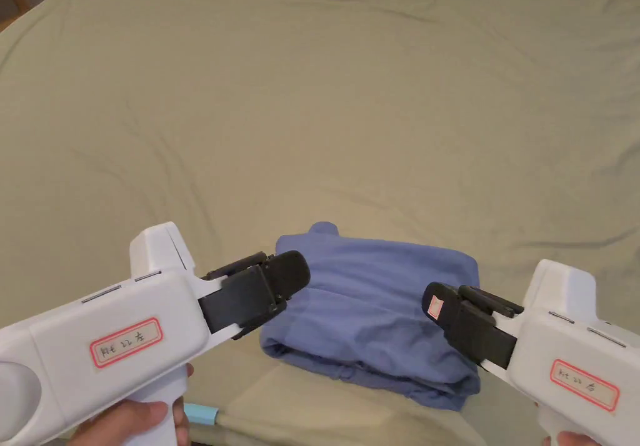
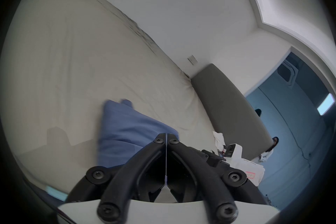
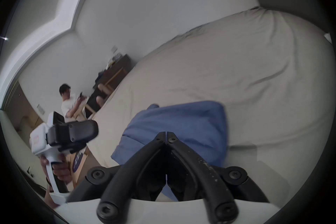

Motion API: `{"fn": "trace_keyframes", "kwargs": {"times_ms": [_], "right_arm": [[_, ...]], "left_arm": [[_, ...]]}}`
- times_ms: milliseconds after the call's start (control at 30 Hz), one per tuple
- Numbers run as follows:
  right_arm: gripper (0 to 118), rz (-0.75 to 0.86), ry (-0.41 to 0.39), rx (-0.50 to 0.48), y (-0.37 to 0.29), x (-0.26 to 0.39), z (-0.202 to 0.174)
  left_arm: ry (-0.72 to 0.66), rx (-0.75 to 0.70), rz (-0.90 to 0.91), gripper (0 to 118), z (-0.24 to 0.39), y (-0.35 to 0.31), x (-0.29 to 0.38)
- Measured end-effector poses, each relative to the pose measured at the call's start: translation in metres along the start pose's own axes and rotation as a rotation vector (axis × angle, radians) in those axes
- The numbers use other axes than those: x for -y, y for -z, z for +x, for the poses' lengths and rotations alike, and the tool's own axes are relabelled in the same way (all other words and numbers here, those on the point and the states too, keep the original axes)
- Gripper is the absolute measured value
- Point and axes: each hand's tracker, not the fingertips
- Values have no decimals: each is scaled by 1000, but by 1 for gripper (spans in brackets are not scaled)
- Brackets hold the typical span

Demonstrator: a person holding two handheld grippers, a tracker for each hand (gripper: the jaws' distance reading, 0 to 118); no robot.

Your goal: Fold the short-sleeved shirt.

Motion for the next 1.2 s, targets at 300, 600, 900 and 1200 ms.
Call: {"fn": "trace_keyframes", "kwargs": {"times_ms": [300, 600, 900, 1200], "right_arm": [[2, -115, 138, -99, 63, 22, 32], [2, -123, 115, -74, 55, 21, 29], [2, -119, 136, -98, 54, 24, 35], [2, -114, 169, -132, 53, 24, 42]], "left_arm": [[-46, -68, -5, 0, -30, 6, -6], [-87, -99, -23, 112, -56, 41, -14], [-191, -37, -195, 108, -88, 91, -15], [-239, 113, -287, 73, -79, 127, 11]]}}
